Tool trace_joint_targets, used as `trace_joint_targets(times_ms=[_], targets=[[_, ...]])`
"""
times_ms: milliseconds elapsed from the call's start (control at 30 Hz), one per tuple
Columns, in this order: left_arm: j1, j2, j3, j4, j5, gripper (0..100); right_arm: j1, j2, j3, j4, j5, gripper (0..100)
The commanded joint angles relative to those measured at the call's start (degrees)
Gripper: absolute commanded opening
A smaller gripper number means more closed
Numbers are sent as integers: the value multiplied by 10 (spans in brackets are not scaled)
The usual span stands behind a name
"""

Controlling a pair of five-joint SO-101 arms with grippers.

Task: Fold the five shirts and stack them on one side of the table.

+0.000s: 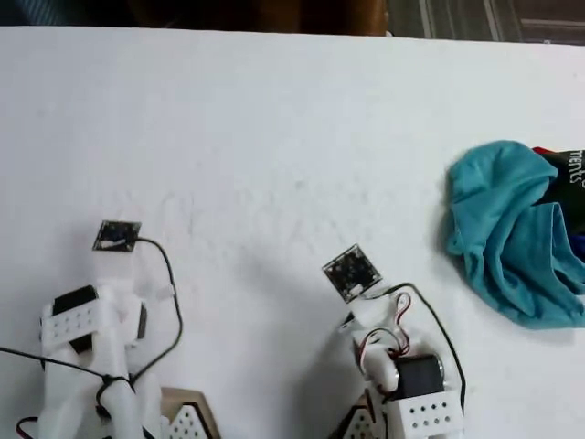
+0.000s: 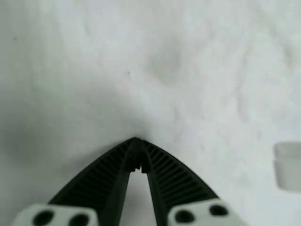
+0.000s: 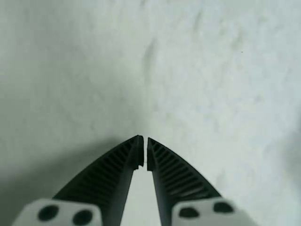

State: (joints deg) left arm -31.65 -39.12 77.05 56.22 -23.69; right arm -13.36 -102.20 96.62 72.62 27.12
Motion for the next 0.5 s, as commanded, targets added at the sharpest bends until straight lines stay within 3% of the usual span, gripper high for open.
trace_joint_targets(times_ms=[0,467], targets=[[-4,7,2,-30,-1,24,-2,-6,3,1,3,20],[-4,4,18,-47,0,24,-2,-6,3,1,3,20]])
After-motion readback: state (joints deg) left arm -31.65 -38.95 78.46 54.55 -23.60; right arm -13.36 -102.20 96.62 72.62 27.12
